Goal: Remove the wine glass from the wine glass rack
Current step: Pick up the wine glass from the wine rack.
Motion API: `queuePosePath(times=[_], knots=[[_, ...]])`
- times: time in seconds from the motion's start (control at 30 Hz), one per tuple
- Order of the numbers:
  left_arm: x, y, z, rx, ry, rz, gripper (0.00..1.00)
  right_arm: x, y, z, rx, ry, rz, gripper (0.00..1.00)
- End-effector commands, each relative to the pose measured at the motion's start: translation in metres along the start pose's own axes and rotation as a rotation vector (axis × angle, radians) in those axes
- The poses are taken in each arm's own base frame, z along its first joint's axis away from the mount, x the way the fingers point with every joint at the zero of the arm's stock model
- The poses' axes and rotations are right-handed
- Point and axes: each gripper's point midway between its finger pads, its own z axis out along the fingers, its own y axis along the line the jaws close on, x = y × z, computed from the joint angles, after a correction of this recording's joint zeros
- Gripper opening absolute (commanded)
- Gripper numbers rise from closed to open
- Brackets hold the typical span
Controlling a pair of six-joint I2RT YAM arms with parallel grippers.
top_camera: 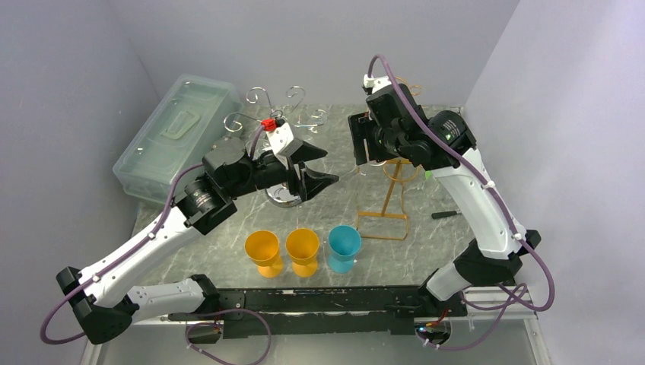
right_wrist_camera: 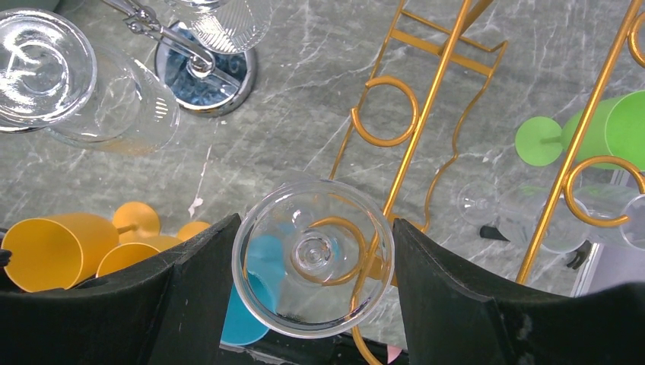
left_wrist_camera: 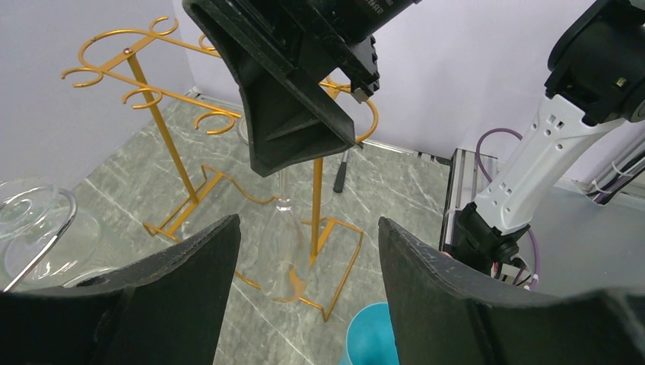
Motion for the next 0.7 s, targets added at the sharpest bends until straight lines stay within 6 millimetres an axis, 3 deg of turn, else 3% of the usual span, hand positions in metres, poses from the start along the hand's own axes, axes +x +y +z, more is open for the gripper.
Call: queuePosePath(times=[0.0,0.17,0.67], knots=[[-0.011,-0.01,0.001,0.044,-0.058,0.056,0.71,-0.021,0.003,-0.02,-0.05,-0.105,0.047,0.4],[-0.021,-0.008,0.005,0.035,-0.101,0.09,0.69,-0.024,0.008,-0.02,-0.073,-0.105,0.046,0.39],[-0.01,-0.008,0.017,0.051,-0.131,0.173,0.63,-0.037,0.015,-0.026,-0.11,-0.14,0.061,0.39]])
